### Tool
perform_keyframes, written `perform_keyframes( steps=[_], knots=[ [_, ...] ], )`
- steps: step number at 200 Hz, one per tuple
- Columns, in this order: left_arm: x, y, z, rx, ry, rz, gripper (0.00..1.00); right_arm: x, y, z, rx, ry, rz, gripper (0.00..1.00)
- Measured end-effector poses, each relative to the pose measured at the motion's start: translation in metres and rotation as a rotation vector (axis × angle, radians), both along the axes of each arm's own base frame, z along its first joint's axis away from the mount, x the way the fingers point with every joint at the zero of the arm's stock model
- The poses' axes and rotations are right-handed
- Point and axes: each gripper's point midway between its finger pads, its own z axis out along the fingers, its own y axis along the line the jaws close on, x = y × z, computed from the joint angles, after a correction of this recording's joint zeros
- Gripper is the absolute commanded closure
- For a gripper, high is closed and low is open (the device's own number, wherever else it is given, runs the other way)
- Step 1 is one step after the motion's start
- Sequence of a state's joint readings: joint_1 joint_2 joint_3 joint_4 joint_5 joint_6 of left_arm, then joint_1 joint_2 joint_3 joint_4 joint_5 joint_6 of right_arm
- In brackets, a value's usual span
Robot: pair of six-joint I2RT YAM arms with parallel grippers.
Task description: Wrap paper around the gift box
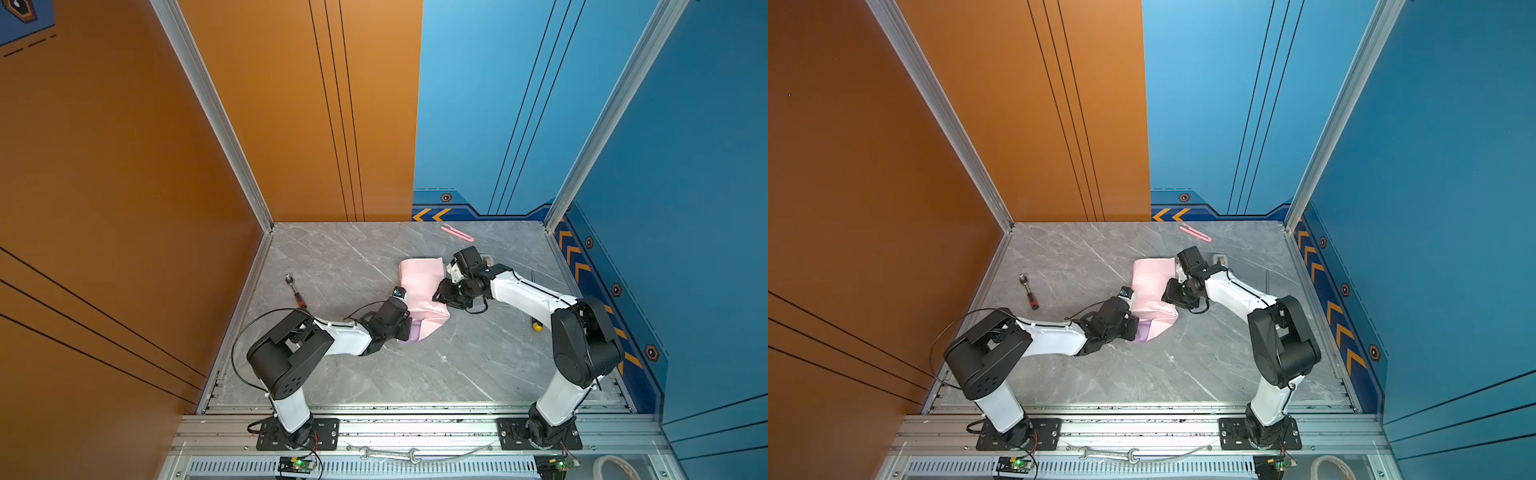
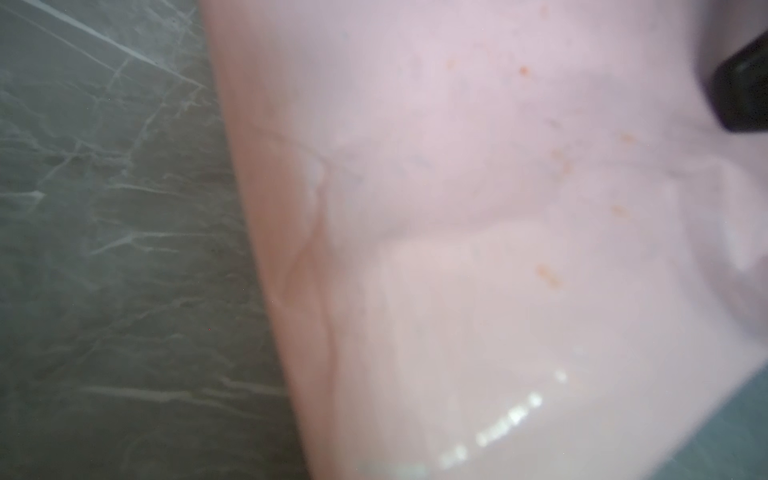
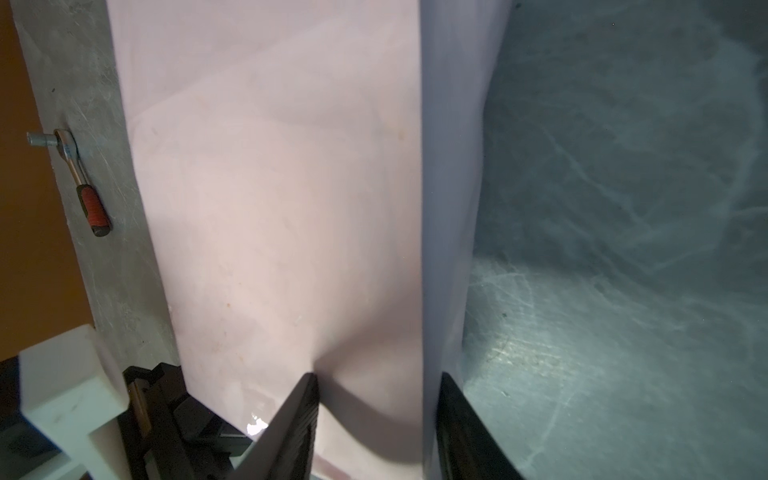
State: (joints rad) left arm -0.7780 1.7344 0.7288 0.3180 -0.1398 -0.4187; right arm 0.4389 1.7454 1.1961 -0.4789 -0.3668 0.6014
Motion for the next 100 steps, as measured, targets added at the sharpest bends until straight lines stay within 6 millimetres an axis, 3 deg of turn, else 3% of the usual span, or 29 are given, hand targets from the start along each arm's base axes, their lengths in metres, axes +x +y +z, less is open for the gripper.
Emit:
perform_keyframes(
  steps=[7, 34, 43, 52, 84, 100],
  knots=[
    [-0.0001, 0.0004, 0.0001, 0.005, -0.003, 0.0, 0.71, 0.0003, -0.0002, -0.0001, -0.001, 0.0, -0.003, 0.48],
    [0.0004, 0.0028, 0.0029, 0.006, -0.005, 0.018, 0.69, 0.0005, -0.0006, -0.0003, -0.005, -0.002, -0.004, 0.47],
    [0.0009, 0.0033, 0.004, 0.005, -0.008, 0.023, 0.78, 0.0006, -0.0007, -0.0004, -0.006, -0.002, -0.004, 0.47],
    [0.0011, 0.0037, 0.0042, 0.006, -0.009, 0.025, 1.0, 0.0006, -0.0008, -0.0004, -0.006, -0.002, -0.004, 0.47],
    [0.0014, 0.0045, 0.0039, 0.006, -0.008, 0.033, 1.0, 0.0004, -0.0004, -0.0004, -0.006, -0.003, -0.003, 0.47],
    [0.0012, 0.0047, 0.0046, 0.007, -0.009, 0.031, 0.73, 0.0005, -0.0005, -0.0004, -0.007, -0.003, -0.003, 0.46]
  ],
)
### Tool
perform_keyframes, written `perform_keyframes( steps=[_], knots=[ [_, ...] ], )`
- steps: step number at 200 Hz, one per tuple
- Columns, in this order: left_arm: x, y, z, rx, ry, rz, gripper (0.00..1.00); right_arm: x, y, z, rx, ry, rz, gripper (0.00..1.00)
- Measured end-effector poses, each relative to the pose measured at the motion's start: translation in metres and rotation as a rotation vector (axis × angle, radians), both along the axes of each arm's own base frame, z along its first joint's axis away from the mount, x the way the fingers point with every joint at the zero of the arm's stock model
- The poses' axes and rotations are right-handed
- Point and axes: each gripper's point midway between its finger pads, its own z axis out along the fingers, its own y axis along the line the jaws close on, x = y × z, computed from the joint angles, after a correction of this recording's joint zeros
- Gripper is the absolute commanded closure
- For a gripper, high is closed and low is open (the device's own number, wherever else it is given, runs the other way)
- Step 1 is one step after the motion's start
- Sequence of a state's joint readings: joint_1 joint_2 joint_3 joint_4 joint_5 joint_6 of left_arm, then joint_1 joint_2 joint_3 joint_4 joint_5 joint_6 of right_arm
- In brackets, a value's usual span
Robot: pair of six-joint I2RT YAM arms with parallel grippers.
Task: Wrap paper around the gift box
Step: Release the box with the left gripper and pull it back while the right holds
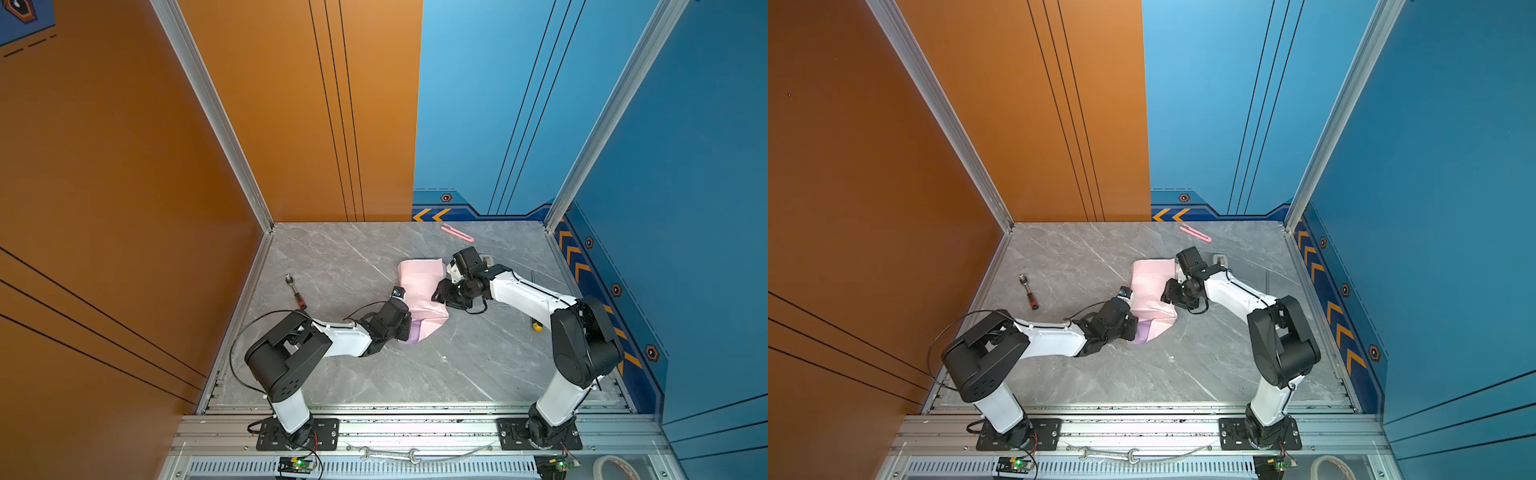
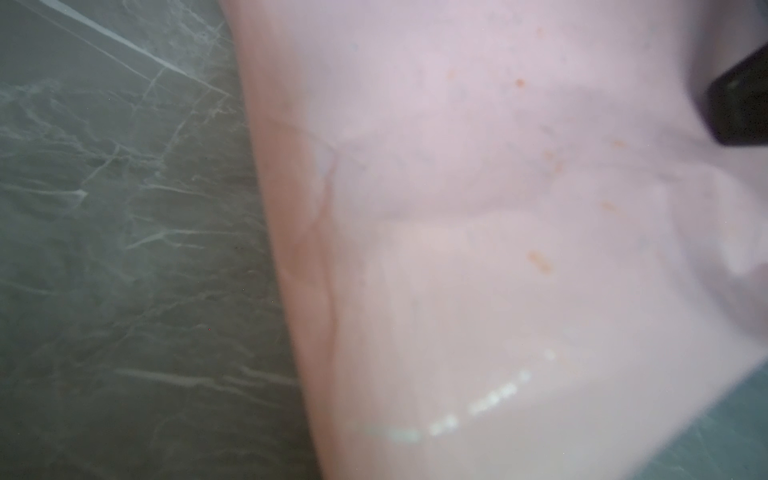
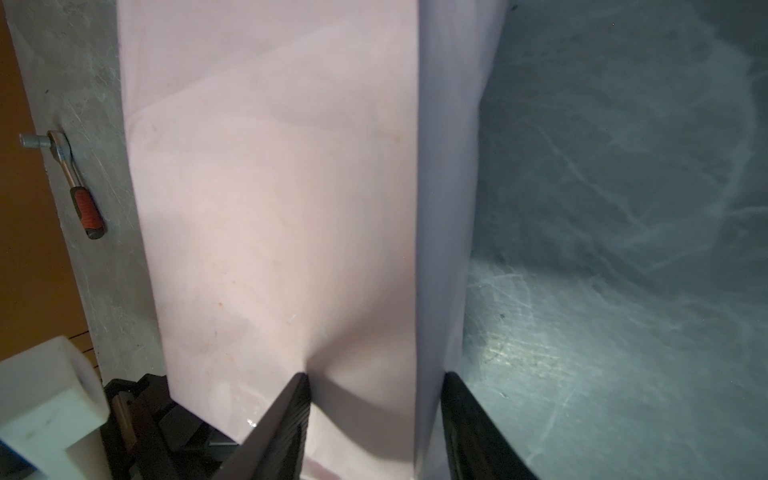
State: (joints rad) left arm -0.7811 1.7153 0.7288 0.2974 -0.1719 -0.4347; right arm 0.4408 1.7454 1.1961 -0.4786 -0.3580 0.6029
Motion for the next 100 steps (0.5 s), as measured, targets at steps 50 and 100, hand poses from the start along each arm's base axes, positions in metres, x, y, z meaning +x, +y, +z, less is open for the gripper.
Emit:
perform_keyframes(
  steps=[50, 100],
  knots=[
    [-0.015, 0.016, 0.045, -0.102, -0.041, 0.043, 0.57, 0.0, 0.0, 0.0, 0.0, 0.0, 0.0, 0.46],
    [-0.033, 0.051, 0.041, -0.118, -0.001, 0.135, 0.76, 0.0, 0.0, 0.0, 0.0, 0.0, 0.001, 0.45]
  ],
)
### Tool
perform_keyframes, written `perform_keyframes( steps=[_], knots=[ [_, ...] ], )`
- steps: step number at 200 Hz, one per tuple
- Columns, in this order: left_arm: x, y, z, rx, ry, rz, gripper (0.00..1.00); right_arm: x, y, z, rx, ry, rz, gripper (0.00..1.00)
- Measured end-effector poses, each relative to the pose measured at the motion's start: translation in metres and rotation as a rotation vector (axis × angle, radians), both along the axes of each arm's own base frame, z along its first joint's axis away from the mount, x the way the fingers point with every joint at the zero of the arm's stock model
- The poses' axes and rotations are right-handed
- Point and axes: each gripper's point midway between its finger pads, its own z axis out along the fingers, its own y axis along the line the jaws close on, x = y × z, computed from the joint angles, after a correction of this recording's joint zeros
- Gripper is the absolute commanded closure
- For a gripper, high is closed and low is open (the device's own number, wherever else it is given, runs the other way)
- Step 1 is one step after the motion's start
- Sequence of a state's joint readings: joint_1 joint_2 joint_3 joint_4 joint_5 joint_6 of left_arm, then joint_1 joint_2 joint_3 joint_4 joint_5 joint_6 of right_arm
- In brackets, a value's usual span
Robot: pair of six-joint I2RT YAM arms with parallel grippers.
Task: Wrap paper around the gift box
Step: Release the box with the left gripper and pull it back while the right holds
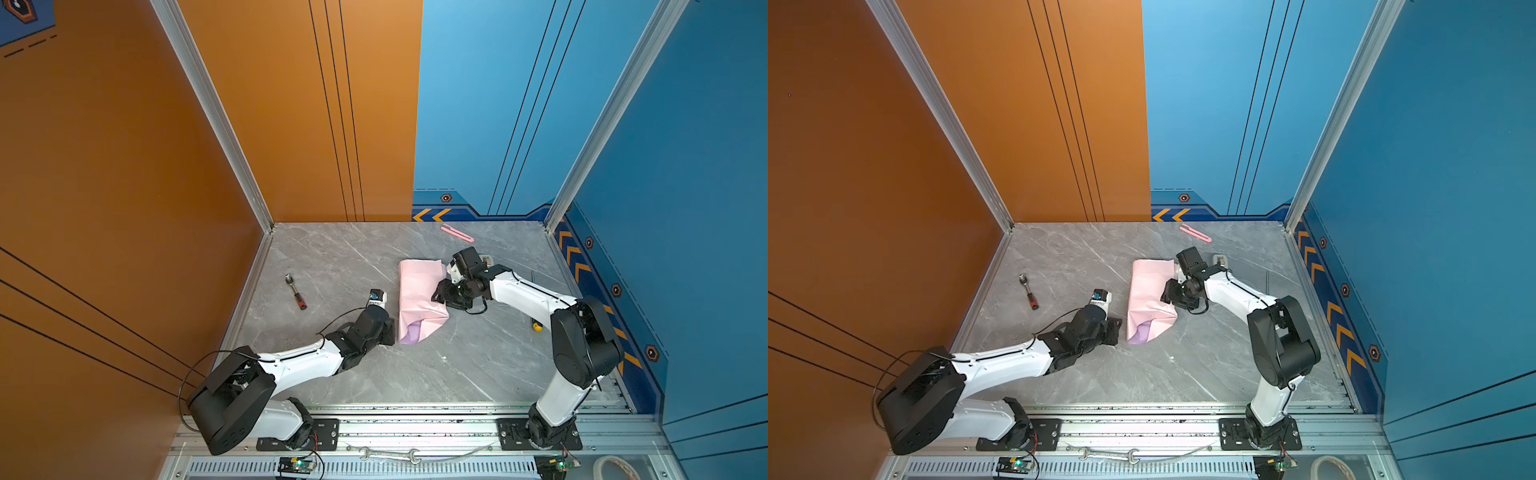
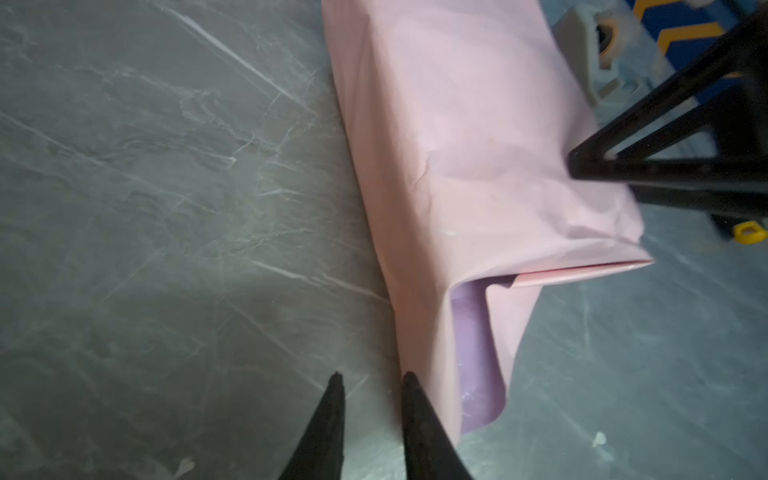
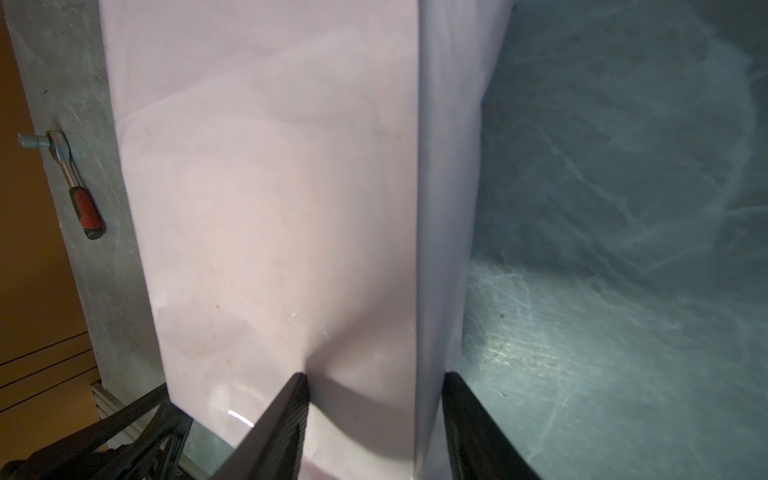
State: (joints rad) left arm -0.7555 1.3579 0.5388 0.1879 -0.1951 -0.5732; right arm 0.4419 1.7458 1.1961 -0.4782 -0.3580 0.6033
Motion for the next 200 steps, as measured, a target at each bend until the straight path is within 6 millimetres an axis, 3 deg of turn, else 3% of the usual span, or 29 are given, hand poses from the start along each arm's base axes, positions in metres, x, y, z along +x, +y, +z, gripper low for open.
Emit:
perform_keyframes(
  steps=[22, 49, 124, 200],
  knots=[
    [0.0, 0.007, -0.018, 0.033, 0.045, 0.013, 0.73, 0.0, 0.001, 0.0, 0.0, -0.001, 0.002, 0.45],
    [-0.005, 0.005, -0.035, 0.049, 0.096, -0.011, 0.58, 0.0, 0.001, 0.0, -0.002, -0.002, 0.002, 0.45],
    [-0.013, -0.01, 0.014, -0.112, -0.054, -0.078, 0.5, 0.0, 0.001, 0.0, -0.002, -0.002, 0.002, 0.45],
    [-0.007, -0.029, -0.011, -0.069, 0.005, -0.128, 0.57, 0.0, 0.003, 0.001, 0.0, -0.008, 0.008, 0.45]
  ],
)
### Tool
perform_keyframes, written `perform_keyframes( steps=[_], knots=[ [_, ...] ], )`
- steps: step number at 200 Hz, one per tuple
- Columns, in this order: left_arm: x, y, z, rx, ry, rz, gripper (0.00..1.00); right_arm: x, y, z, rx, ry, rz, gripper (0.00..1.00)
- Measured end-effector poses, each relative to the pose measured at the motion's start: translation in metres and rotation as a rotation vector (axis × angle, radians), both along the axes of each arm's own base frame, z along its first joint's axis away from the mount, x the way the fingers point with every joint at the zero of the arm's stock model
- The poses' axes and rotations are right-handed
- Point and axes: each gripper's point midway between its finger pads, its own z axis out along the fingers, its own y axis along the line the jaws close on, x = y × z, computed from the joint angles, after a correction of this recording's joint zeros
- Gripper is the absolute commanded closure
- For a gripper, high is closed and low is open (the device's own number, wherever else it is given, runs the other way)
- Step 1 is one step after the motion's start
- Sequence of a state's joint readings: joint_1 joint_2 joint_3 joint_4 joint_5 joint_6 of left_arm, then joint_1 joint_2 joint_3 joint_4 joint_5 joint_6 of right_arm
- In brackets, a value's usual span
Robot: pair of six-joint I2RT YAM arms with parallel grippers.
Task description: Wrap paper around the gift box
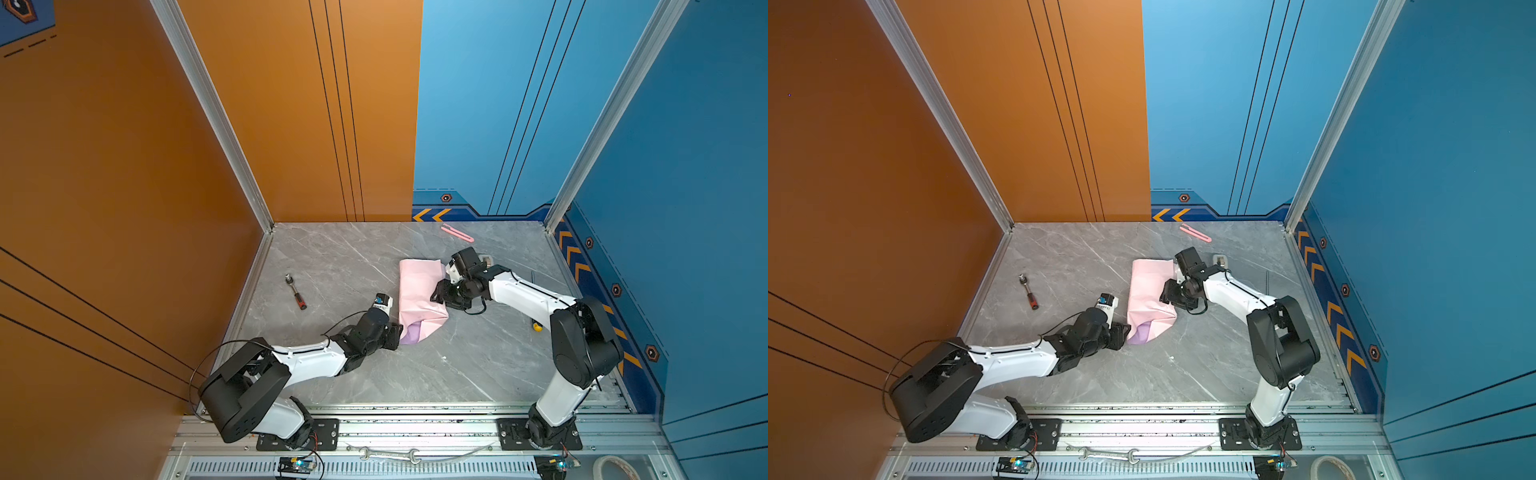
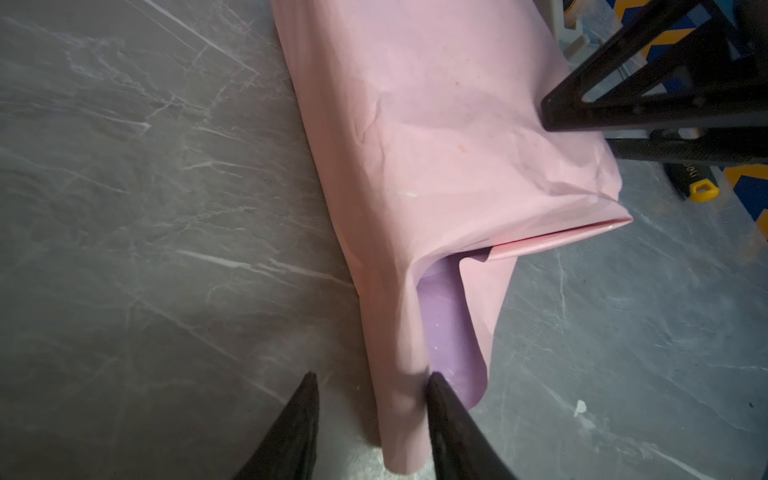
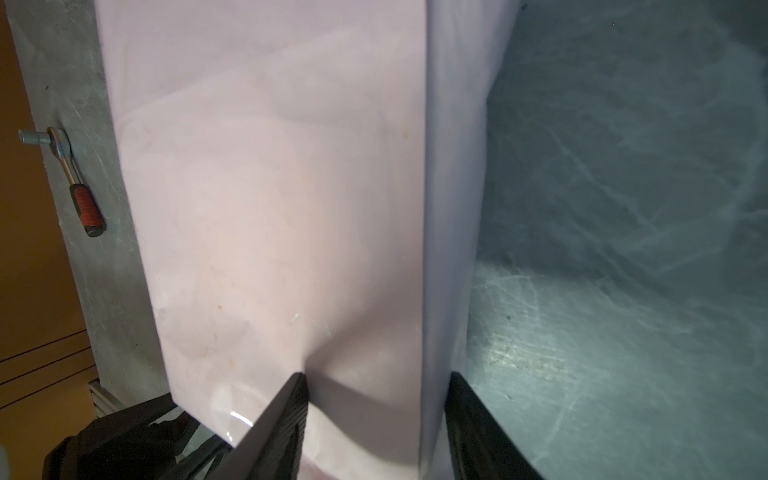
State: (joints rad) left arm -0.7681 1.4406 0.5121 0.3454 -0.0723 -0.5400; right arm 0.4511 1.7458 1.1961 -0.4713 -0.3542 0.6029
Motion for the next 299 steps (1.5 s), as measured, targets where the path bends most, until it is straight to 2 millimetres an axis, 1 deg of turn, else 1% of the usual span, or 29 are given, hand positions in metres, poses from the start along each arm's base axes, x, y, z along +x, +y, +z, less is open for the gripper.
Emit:
perform_keyframes(
  steps=[28, 51, 66, 73, 84, 88, 125, 126, 134, 138, 164, 170, 174, 177, 184, 187, 224, 228, 251, 269, 285, 299],
  knots=[
    [0.003, -0.004, -0.004, 0.002, 0.007, -0.004, 0.58, 0.0, 0.0, 0.0, 0.0, 0.0, 0.001, 0.44],
    [0.004, -0.006, -0.008, 0.003, 0.016, -0.007, 0.61, 0.0, 0.0, 0.0, 0.0, 0.0, 0.001, 0.44],
    [0.003, -0.008, -0.01, 0.004, 0.02, -0.012, 0.67, 0.0, 0.0, 0.0, 0.0, 0.0, 0.001, 0.44],
    [0.003, -0.009, -0.01, 0.004, 0.021, -0.013, 0.74, 0.0, 0.0, 0.0, 0.0, 0.0, 0.001, 0.44],
    [0.003, -0.009, -0.011, 0.0, 0.025, -0.01, 0.95, 0.0, 0.0, 0.0, 0.0, 0.0, 0.001, 0.44],
    [0.003, -0.01, -0.011, 0.001, 0.024, -0.014, 1.0, 0.0, 0.0, 0.0, 0.0, 0.0, 0.001, 0.44],
    [0.001, -0.012, -0.011, 0.0, 0.026, -0.018, 1.0, 0.0, 0.0, 0.0, 0.0, 0.0, 0.001, 0.44],
    [0.001, -0.012, -0.011, 0.0, 0.027, -0.019, 1.0, 0.0, 0.0, 0.0, 0.0, 0.0, 0.001, 0.44],
    [0.0, -0.012, -0.011, 0.0, 0.027, -0.022, 0.87, 0.0, 0.0, 0.0, 0.0, 0.0, 0.0, 0.44],
    [0.0, -0.013, -0.011, -0.002, 0.029, -0.021, 0.82, 0.0, 0.0, 0.0, 0.0, 0.0, 0.001, 0.44],
    [-0.002, -0.013, -0.012, -0.012, 0.044, -0.01, 0.75, 0.0, 0.0, 0.0, 0.0, 0.0, 0.001, 0.44],
    [-0.002, -0.013, -0.012, -0.016, 0.047, -0.005, 0.74, 0.0, 0.0, 0.0, 0.0, 0.0, 0.001, 0.44],
    [-0.002, -0.014, -0.012, -0.02, 0.05, -0.003, 0.75, 0.0, 0.0, 0.0, 0.0, 0.0, 0.001, 0.44],
    [-0.002, -0.014, -0.013, -0.021, 0.052, -0.002, 0.77, 0.0, 0.0, 0.0, 0.0, 0.0, 0.001, 0.44],
    [-0.002, -0.014, -0.013, -0.026, 0.057, 0.003, 0.95, 0.0, 0.0, 0.0, 0.0, 0.0, 0.001, 0.44],
    [-0.003, -0.015, -0.013, -0.024, 0.056, -0.001, 1.0, 0.0, 0.0, 0.0, 0.0, 0.0, 0.001, 0.44],
    [-0.006, -0.016, -0.014, -0.031, 0.067, 0.004, 1.0, 0.0, 0.0, 0.0, 0.0, 0.001, 0.001, 0.44],
    [-0.006, -0.017, -0.014, -0.03, 0.068, 0.003, 0.94, 0.0, 0.0, 0.0, 0.0, 0.001, 0.001, 0.44],
    [-0.008, -0.015, -0.015, -0.022, 0.078, 0.004, 0.78, 0.0, 0.0, 0.0, 0.0, 0.001, 0.001, 0.44],
    [-0.01, -0.01, -0.009, -0.026, 0.07, 0.018, 0.74, 0.0, 0.0, 0.0, 0.0, 0.001, 0.001, 0.44],
    [-0.012, -0.003, 0.003, -0.034, 0.044, 0.034, 0.66, 0.0, 0.0, 0.0, 0.0, 0.001, 0.001, 0.44],
    [-0.012, 0.004, 0.015, -0.048, 0.016, 0.056, 0.65, 0.0, 0.0, 0.0, 0.0, 0.001, 0.001, 0.44]
  ],
)
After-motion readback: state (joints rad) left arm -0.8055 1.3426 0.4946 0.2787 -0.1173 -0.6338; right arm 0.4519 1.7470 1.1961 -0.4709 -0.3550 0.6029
